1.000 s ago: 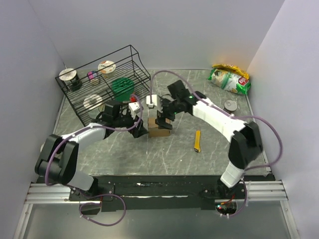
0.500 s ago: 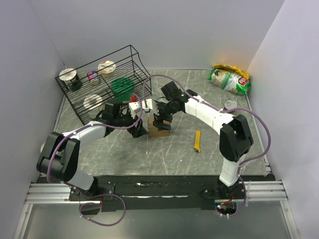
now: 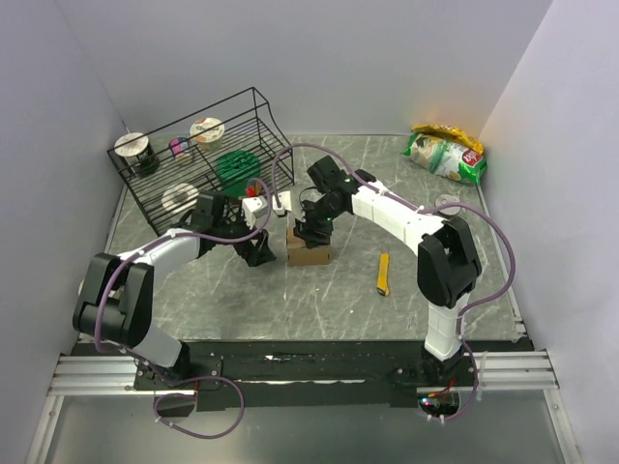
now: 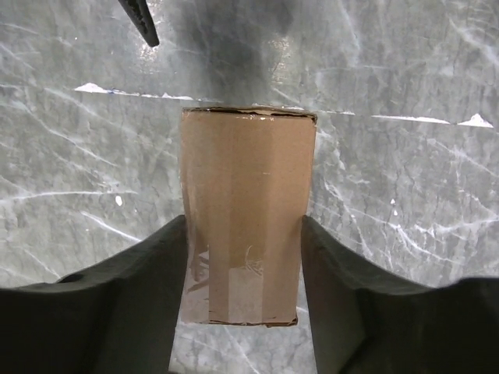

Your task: Unpack the express box

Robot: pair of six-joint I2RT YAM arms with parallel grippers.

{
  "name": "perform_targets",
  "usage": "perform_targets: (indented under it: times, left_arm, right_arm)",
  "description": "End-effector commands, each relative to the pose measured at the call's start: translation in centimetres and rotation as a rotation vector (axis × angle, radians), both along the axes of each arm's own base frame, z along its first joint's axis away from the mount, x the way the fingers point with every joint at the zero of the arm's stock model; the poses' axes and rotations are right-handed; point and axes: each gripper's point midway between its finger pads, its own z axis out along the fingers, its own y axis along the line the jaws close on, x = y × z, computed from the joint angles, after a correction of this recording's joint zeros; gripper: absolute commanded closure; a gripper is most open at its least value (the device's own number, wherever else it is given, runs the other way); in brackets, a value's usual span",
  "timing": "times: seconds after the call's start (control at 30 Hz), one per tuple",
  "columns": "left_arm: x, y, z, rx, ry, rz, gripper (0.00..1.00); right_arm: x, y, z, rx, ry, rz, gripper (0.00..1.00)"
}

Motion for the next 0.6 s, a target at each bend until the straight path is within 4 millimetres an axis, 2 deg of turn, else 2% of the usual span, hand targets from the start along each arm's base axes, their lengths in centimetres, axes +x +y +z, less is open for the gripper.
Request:
perform_targets:
  times: [0.0,0.2,0.27,0.37,0.4,0.47,0.5,0.53,0.57]
  left_arm:
    - [0.2,-0.6,1.2,-0.023,-0.04,-0.069,0.03]
    - [0.7,-1.5,2.0,-0.068,-0.061,-0.106,0.04]
    - [1.0,-2.0,2.1,-0.09,-0.053,-0.113,0.04]
    - [1.8,-3.0,2.8,-0.134,-0.043,-0.154,0.03]
    - [2.0,-3.6,3.9,-0.164,-0.045,-0.188,0.04]
    - [2.2,-4.2,3.8,-0.18,-0.032,-0.221,0.04]
    - [2.6,-4.7,4.8,-0.199,-0.046,-0.247,0.04]
    - [2.4,-4.9,4.1,-0.196,-0.008,-0.259,0.04]
    - [2.5,-5.0,4.1,-0.195,-0.003,-0.267,0.04]
  right_arm:
    - [-0.1,-0.1,0.8,-0.015,0.054,-0.042,0.49]
    - [0.3,-1.5,3.4,0.074,0.222,-0.237,0.52]
    - [-0.4,-1.7,4.4,0.119,0.296,-0.27,0.52]
    - [-1.1,-2.3,5.2,0.161,0.381,-0.304,0.53]
    - [-1.3,-2.5,5.3,0.165,0.398,-0.315,0.54]
    - [-1.3,-3.0,5.1,0.171,0.428,-0.347,0.55]
    - [-1.2,-3.0,5.1,0.176,0.425,-0.35,0.55]
    - [-1.3,-3.2,5.0,0.176,0.429,-0.354,0.54]
    - [-1.4,-3.2,5.8,0.191,0.395,-0.335,0.5]
